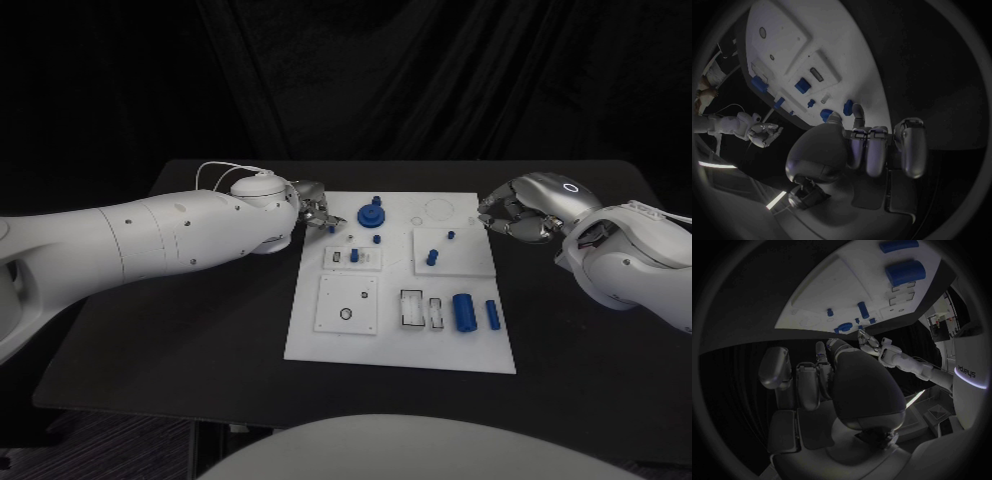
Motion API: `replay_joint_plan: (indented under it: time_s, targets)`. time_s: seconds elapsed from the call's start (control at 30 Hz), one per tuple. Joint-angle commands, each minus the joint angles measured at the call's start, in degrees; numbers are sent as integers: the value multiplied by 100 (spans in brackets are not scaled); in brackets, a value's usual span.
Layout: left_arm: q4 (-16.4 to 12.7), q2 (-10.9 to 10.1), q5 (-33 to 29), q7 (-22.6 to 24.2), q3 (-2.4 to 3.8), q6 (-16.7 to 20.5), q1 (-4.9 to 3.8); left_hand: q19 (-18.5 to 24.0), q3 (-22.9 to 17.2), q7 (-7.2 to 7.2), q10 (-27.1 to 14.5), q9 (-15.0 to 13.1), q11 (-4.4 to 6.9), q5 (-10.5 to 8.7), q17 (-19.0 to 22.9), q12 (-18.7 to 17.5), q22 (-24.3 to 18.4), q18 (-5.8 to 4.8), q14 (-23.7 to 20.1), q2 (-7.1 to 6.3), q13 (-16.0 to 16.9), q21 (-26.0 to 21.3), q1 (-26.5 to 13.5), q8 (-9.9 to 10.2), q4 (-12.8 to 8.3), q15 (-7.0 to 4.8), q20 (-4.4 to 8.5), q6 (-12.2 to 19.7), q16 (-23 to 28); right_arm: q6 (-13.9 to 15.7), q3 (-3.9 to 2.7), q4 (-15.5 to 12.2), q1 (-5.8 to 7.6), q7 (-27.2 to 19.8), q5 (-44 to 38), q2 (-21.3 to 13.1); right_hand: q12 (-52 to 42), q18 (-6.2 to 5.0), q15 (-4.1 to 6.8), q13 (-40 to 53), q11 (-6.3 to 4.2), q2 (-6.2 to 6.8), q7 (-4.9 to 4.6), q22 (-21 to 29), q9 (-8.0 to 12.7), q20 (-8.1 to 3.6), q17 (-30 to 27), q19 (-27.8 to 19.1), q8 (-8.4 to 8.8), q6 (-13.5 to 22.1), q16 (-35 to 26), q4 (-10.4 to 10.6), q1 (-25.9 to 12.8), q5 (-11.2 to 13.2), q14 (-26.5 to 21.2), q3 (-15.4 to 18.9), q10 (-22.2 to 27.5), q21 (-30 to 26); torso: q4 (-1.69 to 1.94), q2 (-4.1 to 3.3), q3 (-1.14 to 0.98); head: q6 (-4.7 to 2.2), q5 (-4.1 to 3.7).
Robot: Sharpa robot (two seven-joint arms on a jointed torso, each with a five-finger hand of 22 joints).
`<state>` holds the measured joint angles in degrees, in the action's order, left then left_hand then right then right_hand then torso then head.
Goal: Assemble the parts on the task board
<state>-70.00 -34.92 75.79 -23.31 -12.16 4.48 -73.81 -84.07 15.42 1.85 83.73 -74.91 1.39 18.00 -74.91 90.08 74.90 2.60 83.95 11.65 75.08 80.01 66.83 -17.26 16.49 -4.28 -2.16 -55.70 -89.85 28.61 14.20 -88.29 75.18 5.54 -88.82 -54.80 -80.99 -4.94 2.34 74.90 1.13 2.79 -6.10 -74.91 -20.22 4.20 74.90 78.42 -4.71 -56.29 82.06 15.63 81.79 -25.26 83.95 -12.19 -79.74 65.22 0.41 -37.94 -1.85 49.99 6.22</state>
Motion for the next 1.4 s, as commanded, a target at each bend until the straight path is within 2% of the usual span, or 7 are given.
replay_joint_plan:
  time_s: [0.03, 0.23, 0.57, 1.07, 1.3, 1.37, 1.4]
  targets:
    - [4, 29, -24, 91, 5, -20, 13, -61, -48, 11, 627, -22, 30, 74, -1509, -8, 1181, -11, 605, 14, 1492, -22, 91, 41, -7, 6, -9, -43, -15, -24, -4, 2, -8, 71, -16, 2, 3, -16, -12, 533, -5, 22, 3, -830, 7, -2, 1015, 4, 34, -18, -18, 9, -23, -22, 284, -36, -14, -23, -4, -1, 0, 1, 16]
    - [47, 58, -24, 67, 5, -59, 24, -58, -84, 8, 627, -26, 33, 180, -1509, -8, 1180, -10, 605, 11, 1492, -27, 141, 67, -7, 3, -8, -55, -15, -29, -4, 7, -8, 70, -16, 10, 3, -16, -12, 533, -5, 22, 3, -830, 7, -2, 1015, 4, 34, -18, -18, 9, -23, -22, 284, -36, -14, -23, -2, -3, 0, 1, 10]
    - [84, 101, -24, 57, 5, -84, 48, -54, -261, -18, 627, -55, 54, 719, -1509, -8, 1178, -8, 605, -52, 1492, -38, 332, 165, -7, -12, 5, -85, -15, -40, -4, 18, -9, 72, -16, 22, 8, -20, -11, 528, -5, 23, 3, -825, 7, -3, 1009, -6, 32, -21, -29, 6, -20, -34, 279, -46, -8, -46, 2, 1, -2, 1, 1]
    - [76, 97, -24, 43, 5, -73, 70, -53, -686, -54, 627, -83, 86, 789, -1509, -8, 1178, -8, 605, -147, 1492, -40, 597, 241, -2, -39, 31, -106, -15, -38, -4, 23, -9, 82, -16, 26, 10, -21, -11, 526, -5, 24, 3, -823, 7, -4, 1010, -9, 32, -21, -28, 3, -17, -41, 279, -51, -5, -54, -2, 5, -3, 1, 13]
    - [14, 76, -24, -21, 5, 21, 77, -41, -1491, -71, 627, -102, 105, 764, -1509, -8, 1172, -4, 605, -427, 1492, -62, 707, 305, 14, -60, 54, -175, -15, -41, -4, 26, -9, 98, -16, 27, 10, -21, -11, 526, -5, 24, 3, -823, 7, -4, 1010, -9, 32, -21, -28, 3, -17, -41, 279, -51, -5, -54, 2, 2, -3, 1, 11]
    - [7, 74, -24, -30, 5, 15, 79, -41, -1520, -70, 627, -103, 104, 763, -1509, -8, 1171, -4, 605, -440, 1492, -63, 698, 307, 14, -60, 54, -177, -15, -42, -4, 32, -9, 102, -16, 32, 12, -22, -11, 524, -4, 24, 3, -823, 8, -4, 1007, -10, 32, -21, -34, 1, -15, -45, 277, -55, -2, -56, 3, 1, -2, 1, 18]
    - [5, 73, -24, -32, 5, 13, 80, -39, -1936, -68, 627, -112, 98, 748, -1509, -8, 1170, -3, 605, -622, 1492, -69, 571, 332, 13, -58, 54, -209, -15, -43, -4, 34, -9, 103, -16, 34, 12, -22, -11, 524, -4, 24, 3, -823, 8, -4, 1007, -10, 32, -21, -34, 1, -15, -45, 277, -55, -2, -56, 3, 1, -2, 1, 19]
